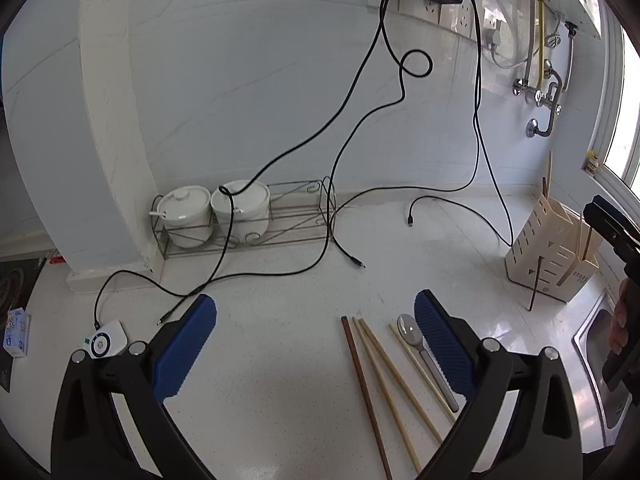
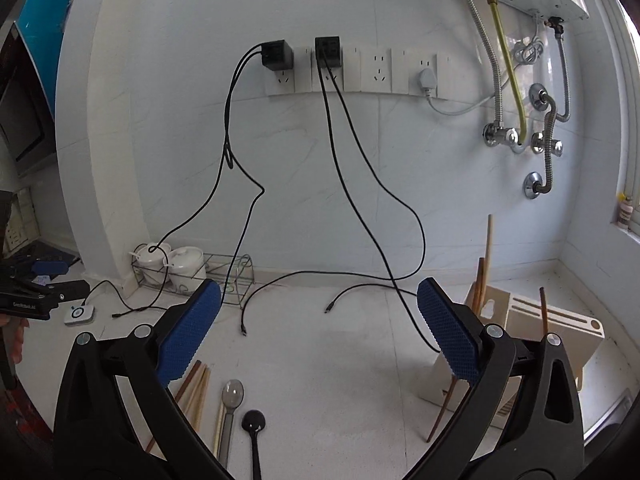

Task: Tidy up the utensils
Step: 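Move both open tools away from the holder back over the counter utensils, then lower the left tool toward a dark red chopstick while the right tool closes on the black plastic spoon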

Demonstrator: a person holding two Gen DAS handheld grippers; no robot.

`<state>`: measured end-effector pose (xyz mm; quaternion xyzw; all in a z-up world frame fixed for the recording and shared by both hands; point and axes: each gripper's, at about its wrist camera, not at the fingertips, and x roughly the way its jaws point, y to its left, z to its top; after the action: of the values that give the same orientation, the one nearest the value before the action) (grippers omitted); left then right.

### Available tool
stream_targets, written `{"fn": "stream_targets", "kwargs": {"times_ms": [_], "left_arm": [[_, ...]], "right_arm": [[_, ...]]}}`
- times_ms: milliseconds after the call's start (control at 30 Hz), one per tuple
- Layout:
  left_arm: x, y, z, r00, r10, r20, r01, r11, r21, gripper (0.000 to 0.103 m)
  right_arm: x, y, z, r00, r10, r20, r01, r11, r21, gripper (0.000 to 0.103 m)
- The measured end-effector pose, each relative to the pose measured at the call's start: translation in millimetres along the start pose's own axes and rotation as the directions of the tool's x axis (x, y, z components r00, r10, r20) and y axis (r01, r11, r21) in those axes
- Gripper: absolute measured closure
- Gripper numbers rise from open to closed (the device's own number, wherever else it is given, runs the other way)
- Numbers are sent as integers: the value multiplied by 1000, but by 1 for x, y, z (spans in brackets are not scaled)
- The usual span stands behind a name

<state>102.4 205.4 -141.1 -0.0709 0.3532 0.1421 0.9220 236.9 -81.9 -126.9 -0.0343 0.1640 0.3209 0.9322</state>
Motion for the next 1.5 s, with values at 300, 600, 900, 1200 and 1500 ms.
{"fn": "stream_targets", "kwargs": {"times_ms": [300,600,900,1200,1500], "left_arm": [[51,-3,-38,968,-46,-245,32,998,-62,10],[82,-9,-67,932,-66,-357,44,997,-69,14],[103,-14,-83,897,-63,-437,36,997,-69,17],[123,-24,-83,880,-18,-475,0,999,-38,30],[139,-31,-82,868,-1,-497,-11,1000,-21,30]], "right_arm": [[38,6,-35,954,173,-246,-138,979,153,39],[66,9,-70,872,301,-386,-204,941,271,50],[94,21,-102,786,263,-559,-181,963,198,76],[112,35,-128,714,252,-653,-220,966,132,80],[123,36,-134,689,236,-685,-219,969,113,80]]}}
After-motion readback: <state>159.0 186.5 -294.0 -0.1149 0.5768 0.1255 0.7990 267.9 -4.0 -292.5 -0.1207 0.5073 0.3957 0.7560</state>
